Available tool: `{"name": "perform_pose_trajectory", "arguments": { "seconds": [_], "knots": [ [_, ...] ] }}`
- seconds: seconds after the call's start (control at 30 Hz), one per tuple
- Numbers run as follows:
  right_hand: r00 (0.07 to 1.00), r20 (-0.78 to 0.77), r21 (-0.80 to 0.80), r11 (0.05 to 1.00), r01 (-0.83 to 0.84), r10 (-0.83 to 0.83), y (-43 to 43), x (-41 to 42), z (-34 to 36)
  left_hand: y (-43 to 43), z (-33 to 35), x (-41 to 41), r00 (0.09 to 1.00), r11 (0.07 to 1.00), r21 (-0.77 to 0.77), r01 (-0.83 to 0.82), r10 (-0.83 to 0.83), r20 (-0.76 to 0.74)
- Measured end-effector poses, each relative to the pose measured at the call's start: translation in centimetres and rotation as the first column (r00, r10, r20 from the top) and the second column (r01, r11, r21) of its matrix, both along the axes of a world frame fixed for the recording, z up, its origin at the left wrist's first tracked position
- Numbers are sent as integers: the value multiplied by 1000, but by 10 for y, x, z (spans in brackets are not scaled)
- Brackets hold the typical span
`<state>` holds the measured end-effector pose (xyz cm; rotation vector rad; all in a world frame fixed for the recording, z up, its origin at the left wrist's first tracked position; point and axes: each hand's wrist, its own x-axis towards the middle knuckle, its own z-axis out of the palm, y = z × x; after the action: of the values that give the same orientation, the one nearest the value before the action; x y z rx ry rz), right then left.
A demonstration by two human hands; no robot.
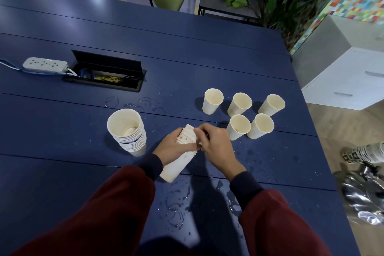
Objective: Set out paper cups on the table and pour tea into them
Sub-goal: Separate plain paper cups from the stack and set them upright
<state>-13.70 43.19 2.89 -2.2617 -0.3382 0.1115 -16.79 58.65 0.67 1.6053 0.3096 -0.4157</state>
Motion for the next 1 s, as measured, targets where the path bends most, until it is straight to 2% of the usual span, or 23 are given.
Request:
{"name": "perform_pose_trajectory", "arguments": {
  "seconds": [0.07, 0.2, 0.33, 0.5, 0.7, 0.83, 1.0],
  "knots": [
    [999, 30, -6, 999, 36, -36, 3, 4, 1, 5, 1, 1, 1000, 1000, 2, 2, -2, -24],
    [970, 116, 47, 976, 211, -215, -8, 23, 9, 15, -12, -7, 995, 998, 56, 14, -8, -100],
    [973, 200, -111, 984, 139, -115, -19, 36, 13, 20, -24, -18, 981, 997, 53, -50, 59, -182],
    [997, 65, -320, 945, 61, -42, -22, 23, -20, 19, -23, -14, 983, 995, 61, -74, 83, -162],
    [963, 262, -179, 977, 113, -64, -11, -4, -15, 17, -13, -9, 988, 991, -23, -130, 127, -83],
    [976, 147, -165, 977, -136, 161, 10, -6, -3, 11, -7, 0, 994, 994, 17, -106, 105, 20],
    [980, 90, -90, 982, -169, 177, 19, 24, 8, 16, -12, 7, 995, 995, 12, -100, 100, -9]
  ]
}}
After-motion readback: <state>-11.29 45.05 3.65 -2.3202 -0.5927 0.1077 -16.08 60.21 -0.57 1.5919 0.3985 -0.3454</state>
